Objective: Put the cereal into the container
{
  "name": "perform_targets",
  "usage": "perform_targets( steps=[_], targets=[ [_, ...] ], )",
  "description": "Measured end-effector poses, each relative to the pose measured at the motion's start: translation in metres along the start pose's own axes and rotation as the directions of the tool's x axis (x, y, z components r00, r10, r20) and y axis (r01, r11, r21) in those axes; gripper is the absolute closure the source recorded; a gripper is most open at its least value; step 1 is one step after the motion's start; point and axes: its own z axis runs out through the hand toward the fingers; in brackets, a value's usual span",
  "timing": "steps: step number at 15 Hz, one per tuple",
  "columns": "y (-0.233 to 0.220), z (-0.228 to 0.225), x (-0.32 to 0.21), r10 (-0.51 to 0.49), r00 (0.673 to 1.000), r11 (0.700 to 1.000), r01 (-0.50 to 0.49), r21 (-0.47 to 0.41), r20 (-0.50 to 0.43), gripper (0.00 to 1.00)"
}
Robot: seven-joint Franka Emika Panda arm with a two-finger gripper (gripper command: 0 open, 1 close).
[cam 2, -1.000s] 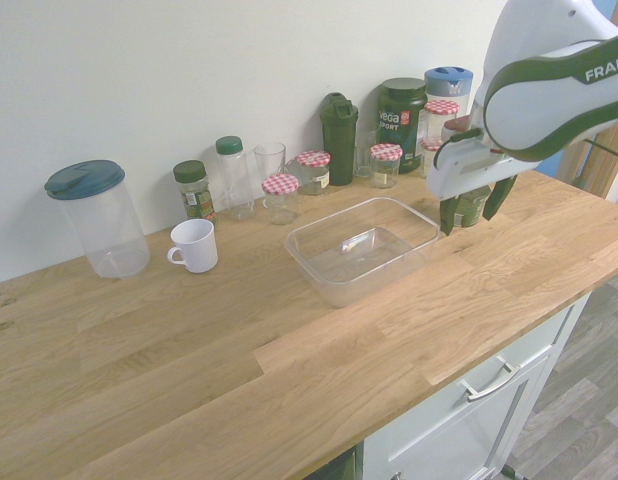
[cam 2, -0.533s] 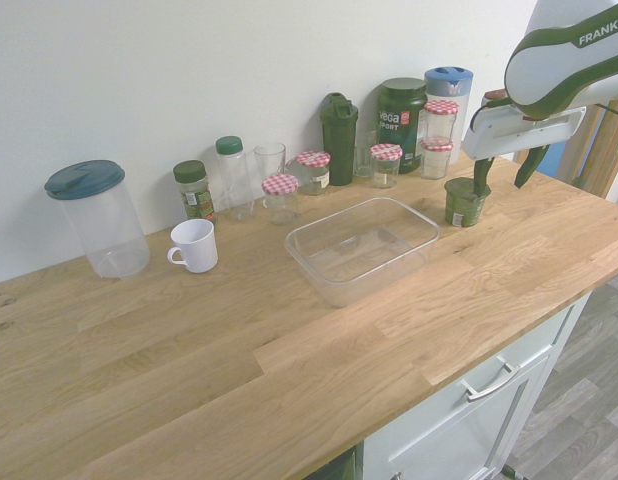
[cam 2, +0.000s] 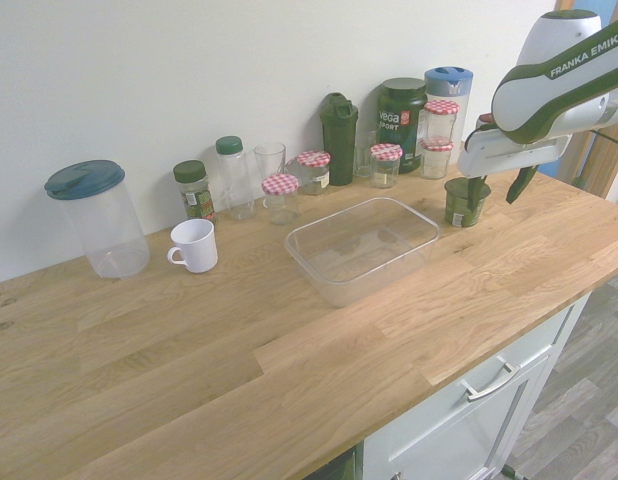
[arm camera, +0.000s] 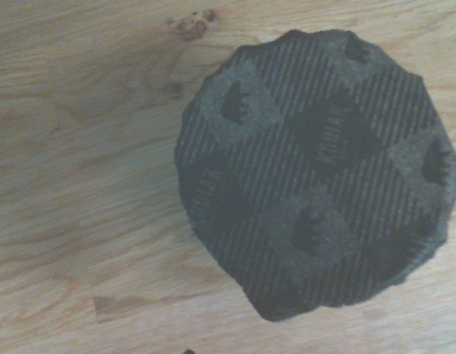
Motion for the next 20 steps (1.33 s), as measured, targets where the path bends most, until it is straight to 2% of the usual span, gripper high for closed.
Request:
perform_targets(
  steps=[8,20],
  targets=[
    [-0.008,0.039,0.0,0.009,1.0,1.0,-0.009,0.019,-0.004,0.0],
    [-0.032,0.07,0.031,0.105,0.993,0.993,-0.101,0.068,-0.052,0.0]
  ],
)
